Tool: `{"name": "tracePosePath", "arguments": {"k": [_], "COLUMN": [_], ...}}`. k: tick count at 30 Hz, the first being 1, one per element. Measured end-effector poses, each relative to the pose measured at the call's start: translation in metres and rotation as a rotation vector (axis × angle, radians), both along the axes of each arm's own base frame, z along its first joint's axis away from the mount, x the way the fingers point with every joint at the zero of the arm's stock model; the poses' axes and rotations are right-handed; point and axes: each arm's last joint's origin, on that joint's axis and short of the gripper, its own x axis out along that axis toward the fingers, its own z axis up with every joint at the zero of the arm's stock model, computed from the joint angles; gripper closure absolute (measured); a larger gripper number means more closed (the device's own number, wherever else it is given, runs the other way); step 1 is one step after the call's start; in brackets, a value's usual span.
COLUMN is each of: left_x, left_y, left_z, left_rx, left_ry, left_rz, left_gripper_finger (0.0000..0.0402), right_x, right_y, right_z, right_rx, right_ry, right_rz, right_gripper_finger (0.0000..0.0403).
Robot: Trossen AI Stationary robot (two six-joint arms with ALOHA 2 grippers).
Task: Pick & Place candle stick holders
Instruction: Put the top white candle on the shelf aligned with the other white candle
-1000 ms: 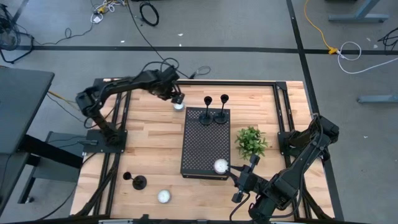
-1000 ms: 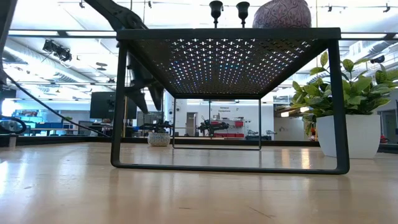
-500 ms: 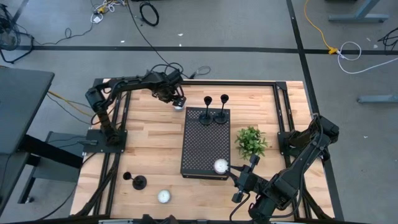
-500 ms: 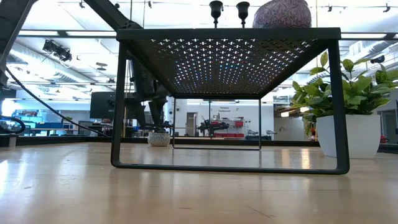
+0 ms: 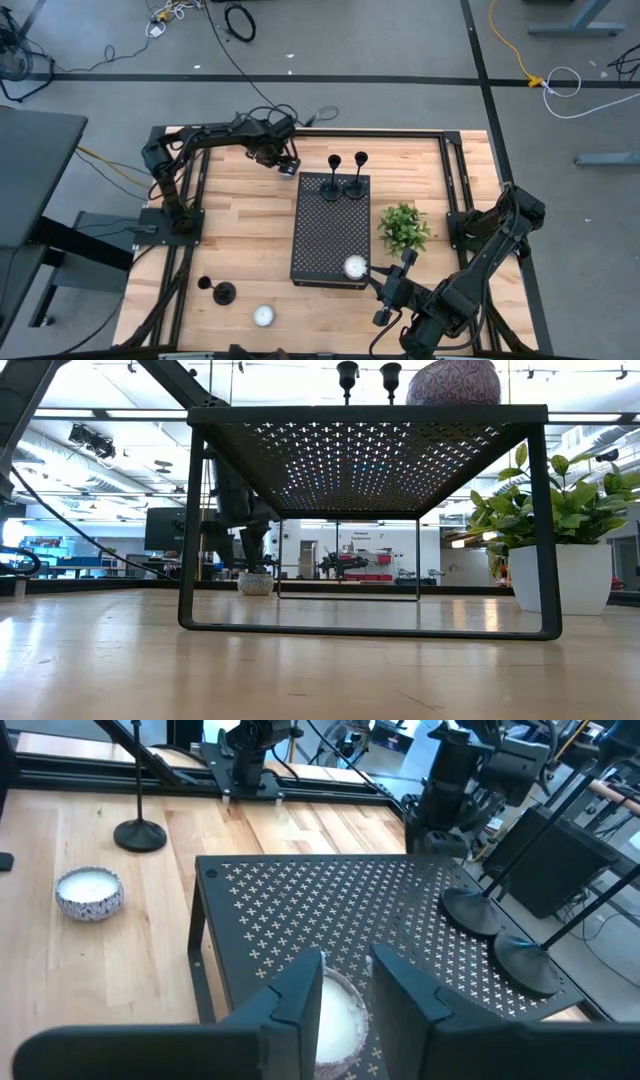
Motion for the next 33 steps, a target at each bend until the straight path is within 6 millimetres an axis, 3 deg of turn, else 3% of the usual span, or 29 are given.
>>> {"name": "tracePosePath", "arguments": {"k": [8, 33], "left_x": [0.005, 0.006], "left_y": [0.000, -0.001], "left_z": [-0.015, -0.014], "left_rx": [-0.025, -0.038], "left_ry": [0.025, 0.004], "left_rz": [-0.014, -0.050], "left_gripper_finger": [0.0177, 0.0177], "right_x": [0.000, 0.003], "right_y": [0.001, -0.002], "right_z": [0.000, 0.000], "right_rx": [0.007, 0.006], "right_ry": [-0.006, 0.002], "right_rz": [0.001, -0.003], "right_gripper_finger": [0.0317, 0.0317]}}
